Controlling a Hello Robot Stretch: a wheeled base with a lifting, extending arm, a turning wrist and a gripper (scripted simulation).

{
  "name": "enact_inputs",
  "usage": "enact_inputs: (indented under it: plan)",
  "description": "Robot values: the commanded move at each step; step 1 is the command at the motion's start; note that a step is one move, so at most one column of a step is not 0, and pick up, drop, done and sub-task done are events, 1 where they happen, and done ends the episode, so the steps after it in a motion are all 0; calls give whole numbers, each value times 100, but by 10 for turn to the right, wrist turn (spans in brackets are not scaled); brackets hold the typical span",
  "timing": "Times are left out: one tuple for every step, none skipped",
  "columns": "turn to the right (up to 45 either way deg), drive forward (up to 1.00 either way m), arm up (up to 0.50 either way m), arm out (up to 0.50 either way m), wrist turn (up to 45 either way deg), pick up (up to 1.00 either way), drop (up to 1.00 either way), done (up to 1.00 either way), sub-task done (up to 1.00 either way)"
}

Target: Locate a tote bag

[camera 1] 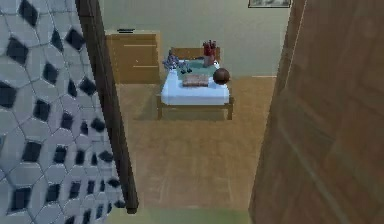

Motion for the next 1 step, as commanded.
enact_inputs:
  plan:
    - [0, 100, 0, 0, 0, 0, 0, 0, 0]
